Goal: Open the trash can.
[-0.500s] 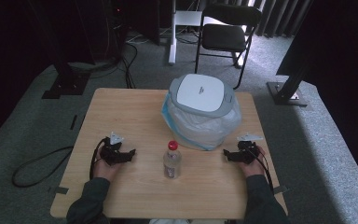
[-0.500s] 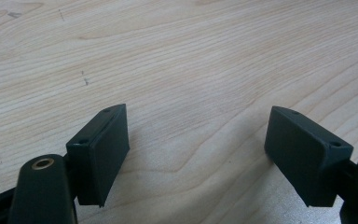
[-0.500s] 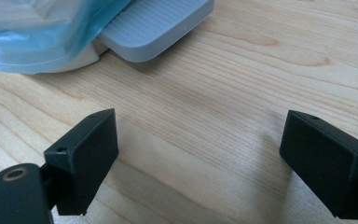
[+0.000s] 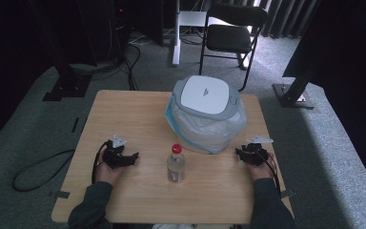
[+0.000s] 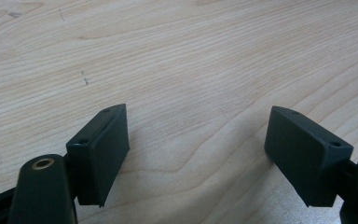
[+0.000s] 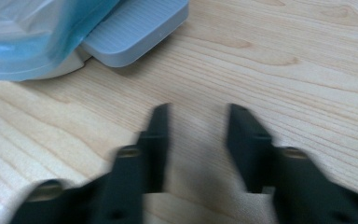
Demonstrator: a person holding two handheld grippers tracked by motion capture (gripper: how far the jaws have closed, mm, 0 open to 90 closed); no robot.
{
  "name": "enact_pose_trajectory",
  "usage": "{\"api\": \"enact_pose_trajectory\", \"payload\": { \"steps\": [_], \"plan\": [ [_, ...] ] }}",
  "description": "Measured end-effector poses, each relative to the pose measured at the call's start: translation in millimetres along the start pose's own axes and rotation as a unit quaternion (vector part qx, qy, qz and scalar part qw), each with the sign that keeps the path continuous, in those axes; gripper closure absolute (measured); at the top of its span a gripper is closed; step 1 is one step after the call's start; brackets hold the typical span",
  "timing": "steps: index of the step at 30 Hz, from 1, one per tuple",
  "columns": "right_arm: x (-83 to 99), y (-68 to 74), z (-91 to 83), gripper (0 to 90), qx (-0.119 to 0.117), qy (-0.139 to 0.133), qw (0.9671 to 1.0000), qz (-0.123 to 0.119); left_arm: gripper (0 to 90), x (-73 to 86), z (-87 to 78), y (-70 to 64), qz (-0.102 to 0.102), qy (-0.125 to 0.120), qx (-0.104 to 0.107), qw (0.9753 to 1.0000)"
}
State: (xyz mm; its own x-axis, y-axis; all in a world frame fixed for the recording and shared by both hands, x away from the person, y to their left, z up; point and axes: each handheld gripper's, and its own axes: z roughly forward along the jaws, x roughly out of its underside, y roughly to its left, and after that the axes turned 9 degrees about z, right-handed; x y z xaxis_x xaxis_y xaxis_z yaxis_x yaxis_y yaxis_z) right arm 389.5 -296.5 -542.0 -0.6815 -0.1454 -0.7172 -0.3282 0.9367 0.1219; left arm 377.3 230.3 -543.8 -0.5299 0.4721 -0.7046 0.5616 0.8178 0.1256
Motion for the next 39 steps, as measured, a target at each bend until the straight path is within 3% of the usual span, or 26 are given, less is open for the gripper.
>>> {"api": "enact_pose_trajectory", "payload": {
  "steps": [2, 4, 10, 20, 27, 32, 39],
  "plan": [
    [-0.7, -1.1, -0.6, 81.1, -0.001, 0.001, 1.0000, -0.002, 22.0, -0.1, 0.2, 0.1, 0.000, 0.000, 0.000, 1.0000],
    [-0.7, -2.8, -0.4, 89.6, -0.007, 0.001, 1.0000, 0.007, 22.0, -0.3, 0.3, 0.1, 0.001, 0.000, 0.001, 1.0000],
    [-5.2, -1.1, -1.4, 90.0, -0.009, 0.003, 1.0000, 0.003, 22.0, -0.4, 0.4, 0.0, 0.002, 0.000, 0.002, 1.0000],
    [-27.4, 5.7, -3.5, 90.0, -0.025, -0.022, 0.9995, 0.000, 22.0, -0.4, 0.5, -0.2, 0.002, -0.001, 0.002, 1.0000],
    [-41.2, 13.4, 2.0, 90.0, -0.034, -0.025, 0.9991, -0.009, 22.0, -0.4, 0.5, -0.3, 0.002, -0.001, 0.003, 1.0000],
    [-49.6, 16.7, 5.7, 90.0, -0.050, -0.036, 0.9981, -0.002, 22.0, -0.5, 0.4, -0.3, 0.003, 0.000, 0.004, 1.0000],
    [-52.9, 22.7, 18.1, 90.0, -0.053, -0.023, 0.9983, -0.011, 22.0, -0.5, 0.5, -0.4, 0.003, -0.001, 0.003, 1.0000]
  ]
}}
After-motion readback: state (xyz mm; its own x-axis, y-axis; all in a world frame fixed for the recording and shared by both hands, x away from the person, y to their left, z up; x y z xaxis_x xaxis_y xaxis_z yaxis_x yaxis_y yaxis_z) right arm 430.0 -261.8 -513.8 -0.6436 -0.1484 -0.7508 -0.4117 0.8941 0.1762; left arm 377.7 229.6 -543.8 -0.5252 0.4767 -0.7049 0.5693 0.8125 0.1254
